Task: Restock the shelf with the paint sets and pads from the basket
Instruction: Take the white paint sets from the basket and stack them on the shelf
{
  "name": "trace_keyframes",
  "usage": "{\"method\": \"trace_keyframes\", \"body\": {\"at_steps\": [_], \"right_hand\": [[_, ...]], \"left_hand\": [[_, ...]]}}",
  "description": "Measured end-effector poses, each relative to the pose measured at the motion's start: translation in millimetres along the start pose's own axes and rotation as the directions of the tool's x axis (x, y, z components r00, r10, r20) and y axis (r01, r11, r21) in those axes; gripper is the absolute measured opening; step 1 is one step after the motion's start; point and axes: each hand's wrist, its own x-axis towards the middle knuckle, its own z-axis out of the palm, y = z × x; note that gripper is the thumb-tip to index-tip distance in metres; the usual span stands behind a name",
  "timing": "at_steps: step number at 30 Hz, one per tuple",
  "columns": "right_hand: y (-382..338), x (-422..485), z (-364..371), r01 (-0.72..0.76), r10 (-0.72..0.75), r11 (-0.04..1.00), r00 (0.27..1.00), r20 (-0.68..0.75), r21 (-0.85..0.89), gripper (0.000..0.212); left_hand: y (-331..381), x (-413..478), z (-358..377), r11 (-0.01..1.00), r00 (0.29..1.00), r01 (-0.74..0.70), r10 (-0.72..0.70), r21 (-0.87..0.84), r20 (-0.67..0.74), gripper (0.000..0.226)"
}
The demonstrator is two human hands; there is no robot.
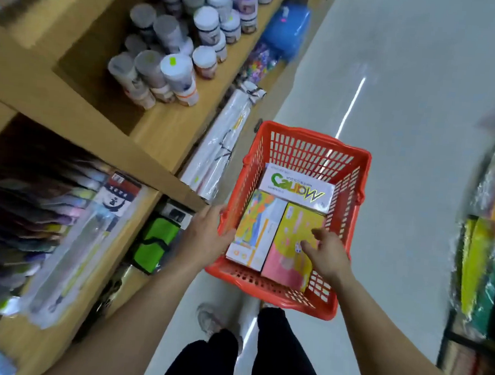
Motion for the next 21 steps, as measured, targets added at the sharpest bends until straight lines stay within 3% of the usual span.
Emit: {"method": "trace_keyframes", "body": {"at_steps": [4, 10, 13, 17, 21], "right_hand": [[4, 55, 22, 0.031, -0.031, 0.999, 0.999, -0.008, -0.039, 0.057], [-6, 155, 27, 0.083, -0.091, 0.995, 0.980, -0.178, -0.050, 0.053], [-15, 206, 23, 0.109, -0.141, 0.984, 0.960, -0.240, -0.143, 0.060], [-20, 255, 25, 0.138, -0.190, 0.926, 0.975, -0.118, -0.352, 0.069], [-21, 276, 22, 0.109, -0.108, 0.869, 0.994, 0.030, -0.482, 0.072]], "left_hand": [[1, 54, 31, 1.000, 0.996, -0.017, 0.018, 0.012, -0.085, 0.054], [-3, 127, 54, 0.996, 0.990, -0.082, 0.077, -0.036, -0.121, 0.060], [-6, 150, 61, 0.994, 0.989, -0.097, 0.091, -0.052, -0.113, 0.057], [-10, 152, 68, 0.985, 0.990, -0.105, 0.091, -0.138, -0.109, 0.054], [-15, 152, 71, 0.979, 0.987, -0.121, 0.101, -0.162, -0.128, 0.054]]}}
